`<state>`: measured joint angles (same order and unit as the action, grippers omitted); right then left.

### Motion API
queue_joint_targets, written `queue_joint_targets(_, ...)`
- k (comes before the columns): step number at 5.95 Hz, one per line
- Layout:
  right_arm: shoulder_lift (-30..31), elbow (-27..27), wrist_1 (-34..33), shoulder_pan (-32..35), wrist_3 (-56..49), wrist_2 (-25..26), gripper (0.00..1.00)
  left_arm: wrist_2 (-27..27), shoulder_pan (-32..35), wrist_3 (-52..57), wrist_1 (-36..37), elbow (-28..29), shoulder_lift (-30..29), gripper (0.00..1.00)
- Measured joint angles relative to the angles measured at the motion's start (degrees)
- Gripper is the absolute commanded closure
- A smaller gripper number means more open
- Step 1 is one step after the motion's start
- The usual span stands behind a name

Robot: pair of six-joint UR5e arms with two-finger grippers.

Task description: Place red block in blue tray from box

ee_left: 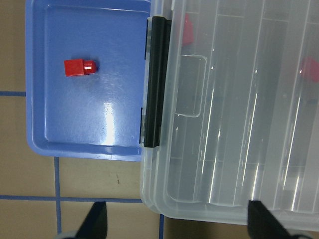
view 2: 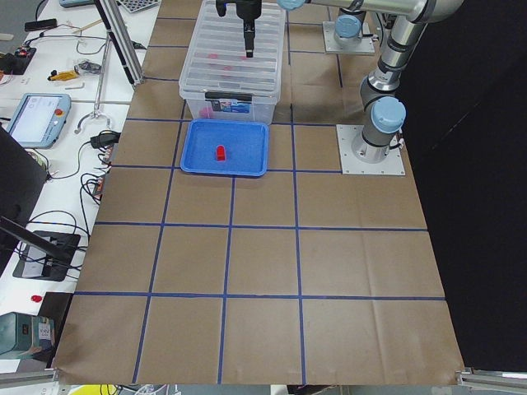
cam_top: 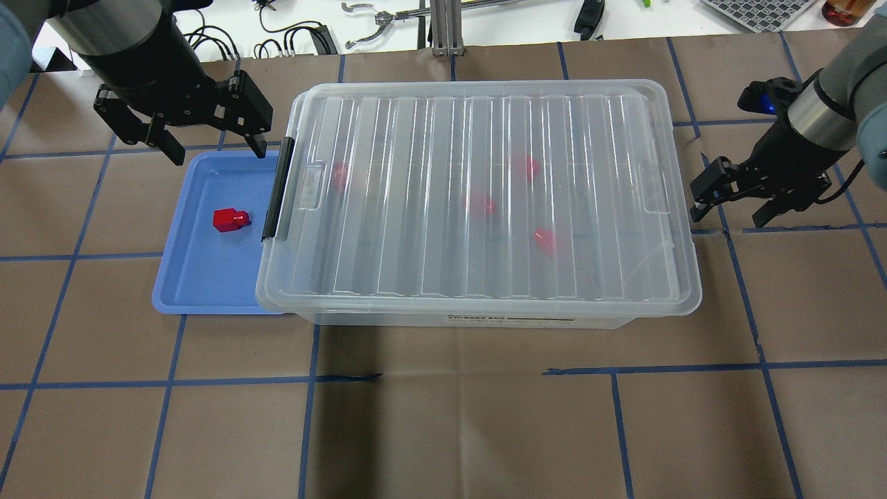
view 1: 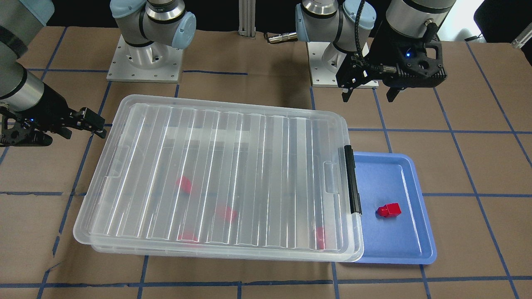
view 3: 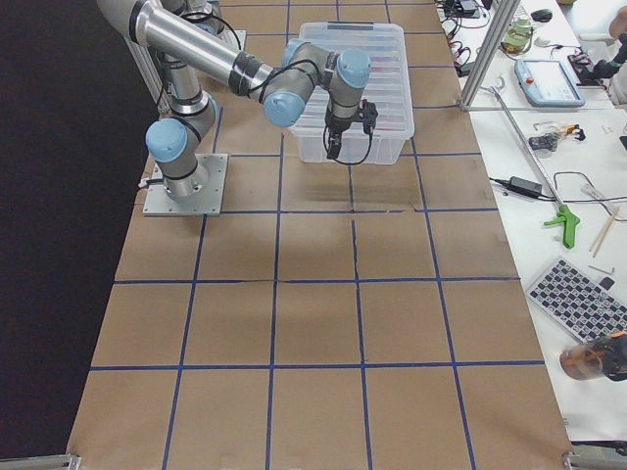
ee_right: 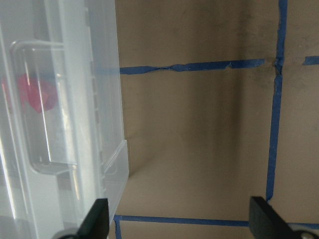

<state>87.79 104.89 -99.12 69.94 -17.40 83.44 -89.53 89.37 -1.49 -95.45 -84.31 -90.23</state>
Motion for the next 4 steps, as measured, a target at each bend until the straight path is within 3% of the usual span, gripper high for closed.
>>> queue_joint_targets(2,1.10,-4.11,1.79,1.97,2.84,0.84,0.00,0.00,-0.01,-0.02,0.00,-0.05,-0.01,0.01)
queue_joint_targets(4,0.14,-14.51,11.74,7.67,10.34,2.41,0.00,0.00,-0.04,0.05,-0.03,-0.22,0.53,0.01)
